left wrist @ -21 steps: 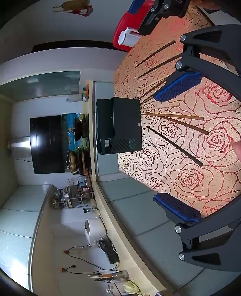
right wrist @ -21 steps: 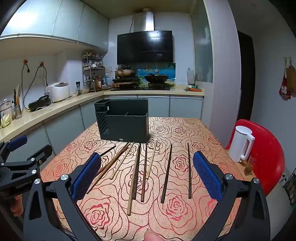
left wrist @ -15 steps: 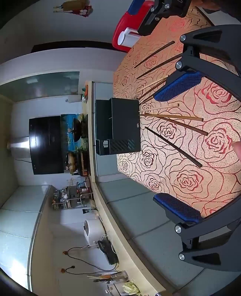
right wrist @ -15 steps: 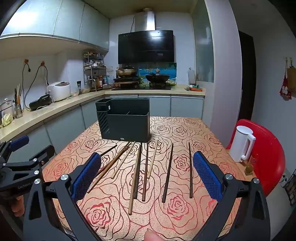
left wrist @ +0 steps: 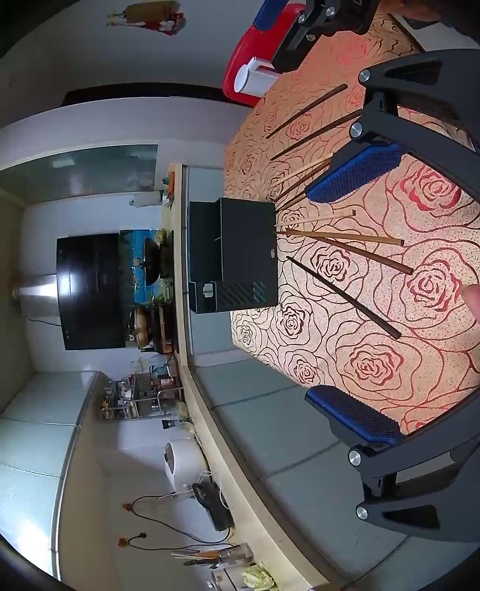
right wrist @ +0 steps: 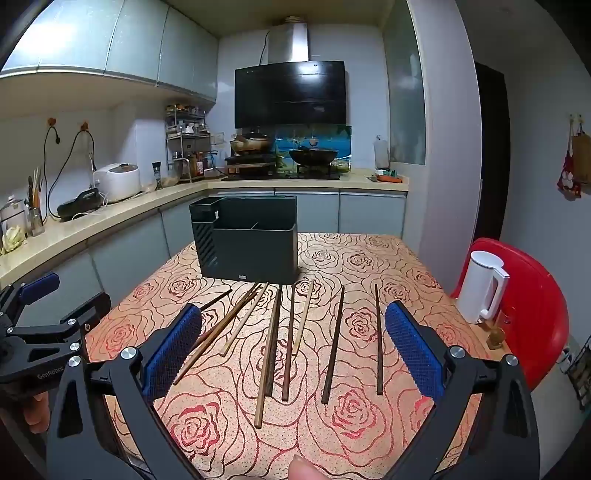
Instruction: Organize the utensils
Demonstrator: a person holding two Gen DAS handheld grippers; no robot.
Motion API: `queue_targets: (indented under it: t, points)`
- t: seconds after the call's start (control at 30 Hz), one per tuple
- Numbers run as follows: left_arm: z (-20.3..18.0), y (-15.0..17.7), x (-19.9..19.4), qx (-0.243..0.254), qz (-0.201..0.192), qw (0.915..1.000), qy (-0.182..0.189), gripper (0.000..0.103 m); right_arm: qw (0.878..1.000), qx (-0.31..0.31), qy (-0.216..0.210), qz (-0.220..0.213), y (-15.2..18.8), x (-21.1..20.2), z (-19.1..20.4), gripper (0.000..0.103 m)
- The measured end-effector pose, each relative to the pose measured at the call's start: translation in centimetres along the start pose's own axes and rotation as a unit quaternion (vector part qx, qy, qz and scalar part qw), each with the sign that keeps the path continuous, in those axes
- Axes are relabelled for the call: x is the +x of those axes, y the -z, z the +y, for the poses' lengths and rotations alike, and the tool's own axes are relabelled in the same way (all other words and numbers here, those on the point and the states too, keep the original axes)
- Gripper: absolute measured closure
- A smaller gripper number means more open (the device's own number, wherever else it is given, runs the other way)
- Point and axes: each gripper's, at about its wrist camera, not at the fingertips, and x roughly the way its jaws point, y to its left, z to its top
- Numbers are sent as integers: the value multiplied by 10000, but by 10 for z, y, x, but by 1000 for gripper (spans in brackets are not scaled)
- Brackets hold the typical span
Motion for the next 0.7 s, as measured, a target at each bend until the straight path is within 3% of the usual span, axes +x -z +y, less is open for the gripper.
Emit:
queue_targets:
  t: [0.7]
  points:
    - [2,2,2,-14,47,10000,51,7,10000,7,5,-15,-1,-1,-6,7]
